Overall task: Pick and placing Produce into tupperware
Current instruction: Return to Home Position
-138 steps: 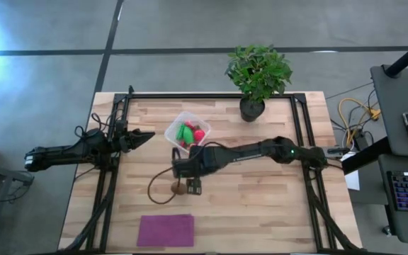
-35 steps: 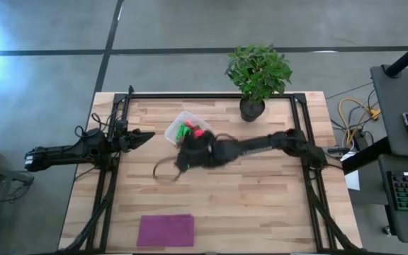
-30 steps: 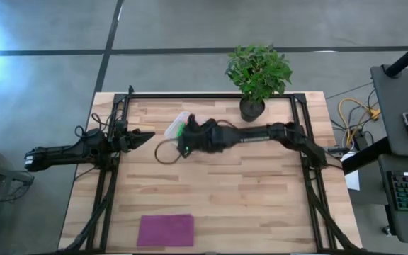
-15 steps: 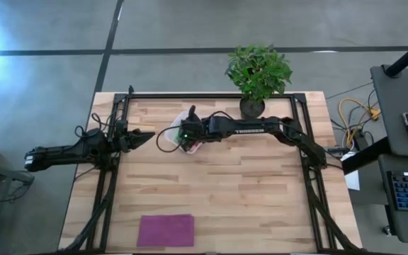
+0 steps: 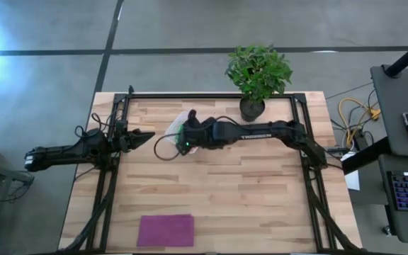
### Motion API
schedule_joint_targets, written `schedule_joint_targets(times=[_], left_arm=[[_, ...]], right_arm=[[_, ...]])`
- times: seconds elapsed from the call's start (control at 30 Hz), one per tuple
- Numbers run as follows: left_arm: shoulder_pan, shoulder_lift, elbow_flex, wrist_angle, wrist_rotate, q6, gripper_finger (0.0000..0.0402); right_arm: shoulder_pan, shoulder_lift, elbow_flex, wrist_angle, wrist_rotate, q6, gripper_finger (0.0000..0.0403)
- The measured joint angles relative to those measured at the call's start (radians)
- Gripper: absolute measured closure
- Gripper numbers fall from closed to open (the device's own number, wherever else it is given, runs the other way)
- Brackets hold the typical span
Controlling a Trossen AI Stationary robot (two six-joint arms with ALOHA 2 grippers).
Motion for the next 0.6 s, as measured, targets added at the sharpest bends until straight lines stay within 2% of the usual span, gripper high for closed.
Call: schedule_joint_targets(times=[0.2, 0.37, 0.5, 0.6], left_arm=[[0.0, -0.001, 0.0, 0.0, 0.0, 0.0, 0.0201], [0.0, 0.0, 0.0, 0.0, 0.0, 0.0, 0.0201], [0.0, 0.0, 0.0, 0.0, 0.0, 0.0, 0.0201], [0.0, 0.0, 0.0, 0.0, 0.0, 0.0, 0.0201]], right_arm=[[0.096, -0.028, 0.108, -0.057, 0.115, -0.06, 0.0076], [0.154, -0.032, 0.245, -0.153, 0.158, -0.02, 0.0076], [0.188, -0.055, 0.299, -0.177, 0.166, 0.015, 0.0076], [0.212, -0.095, 0.294, -0.178, 0.115, 0.073, 0.0076]])
